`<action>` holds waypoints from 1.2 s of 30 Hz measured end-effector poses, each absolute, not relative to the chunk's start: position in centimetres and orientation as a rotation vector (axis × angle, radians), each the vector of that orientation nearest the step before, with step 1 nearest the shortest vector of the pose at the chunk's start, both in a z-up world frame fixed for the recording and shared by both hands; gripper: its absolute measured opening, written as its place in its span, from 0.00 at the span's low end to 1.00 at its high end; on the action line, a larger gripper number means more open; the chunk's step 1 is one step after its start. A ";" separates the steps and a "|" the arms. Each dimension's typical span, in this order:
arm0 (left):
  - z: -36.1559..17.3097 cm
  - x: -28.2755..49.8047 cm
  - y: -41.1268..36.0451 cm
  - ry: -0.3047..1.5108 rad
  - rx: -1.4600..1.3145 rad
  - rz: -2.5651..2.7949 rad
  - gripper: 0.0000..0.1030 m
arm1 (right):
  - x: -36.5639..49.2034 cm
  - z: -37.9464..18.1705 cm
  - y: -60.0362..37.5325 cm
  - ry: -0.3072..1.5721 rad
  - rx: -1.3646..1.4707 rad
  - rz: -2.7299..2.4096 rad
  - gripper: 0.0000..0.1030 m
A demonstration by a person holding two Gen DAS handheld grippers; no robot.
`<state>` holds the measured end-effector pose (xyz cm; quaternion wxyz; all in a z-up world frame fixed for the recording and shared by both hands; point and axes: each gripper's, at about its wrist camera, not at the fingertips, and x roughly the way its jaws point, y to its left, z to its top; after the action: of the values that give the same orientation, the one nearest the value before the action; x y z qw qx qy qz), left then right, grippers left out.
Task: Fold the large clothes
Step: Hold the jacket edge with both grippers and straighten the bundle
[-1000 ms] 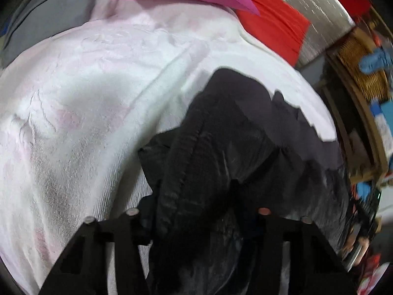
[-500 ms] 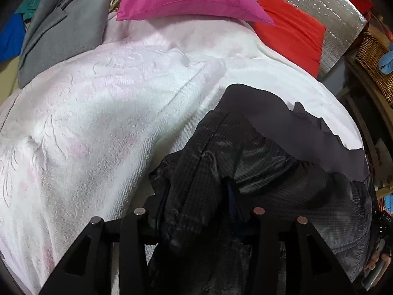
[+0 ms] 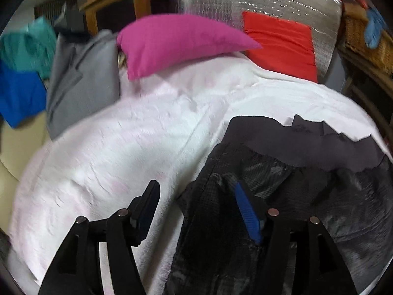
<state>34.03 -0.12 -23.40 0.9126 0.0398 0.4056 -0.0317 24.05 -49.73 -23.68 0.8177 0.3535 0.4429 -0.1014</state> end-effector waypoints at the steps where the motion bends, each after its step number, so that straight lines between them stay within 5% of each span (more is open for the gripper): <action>1: -23.4 33.9 -0.3 0.833 0.097 -0.067 0.63 | 24.0 -23.6 -49.6 0.960 0.733 -0.223 0.59; 8: -23.6 35.1 0.6 0.829 0.114 -0.053 0.63 | 22.1 -21.5 -50.0 1.040 0.691 -0.158 0.59; 12: -23.5 35.1 0.4 0.810 0.120 -0.044 0.63 | 20.2 -18.1 -51.1 0.922 0.666 -0.187 0.60; 16: -23.6 35.1 0.1 0.806 0.140 -0.041 0.63 | 20.6 -16.9 -51.7 0.747 0.731 -0.240 0.76; 23: -24.3 35.5 -0.4 0.826 0.165 -0.036 0.63 | 28.5 -22.6 -50.6 0.955 0.661 -0.264 0.75; 25: -24.8 35.9 -0.4 0.855 0.168 -0.037 0.63 | 30.0 -24.4 -49.9 1.021 0.652 -0.256 0.61; 26: -25.2 36.3 -0.4 0.881 0.167 -0.042 0.63 | 30.5 -24.9 -49.5 1.034 0.637 -0.254 0.46; 30: -26.4 37.4 0.1 0.970 0.098 -0.085 0.63 | 30.7 -24.4 -46.9 1.015 0.488 -0.283 0.24; 36: -26.8 38.6 1.3 0.964 -0.038 -0.111 0.54 | 29.2 -22.8 -46.0 0.929 0.405 -0.310 0.22</action>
<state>38.62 1.29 -26.80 0.8844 -0.0184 0.4633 -0.0532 29.17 -46.00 -22.77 0.8627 0.1933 0.4433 -0.1478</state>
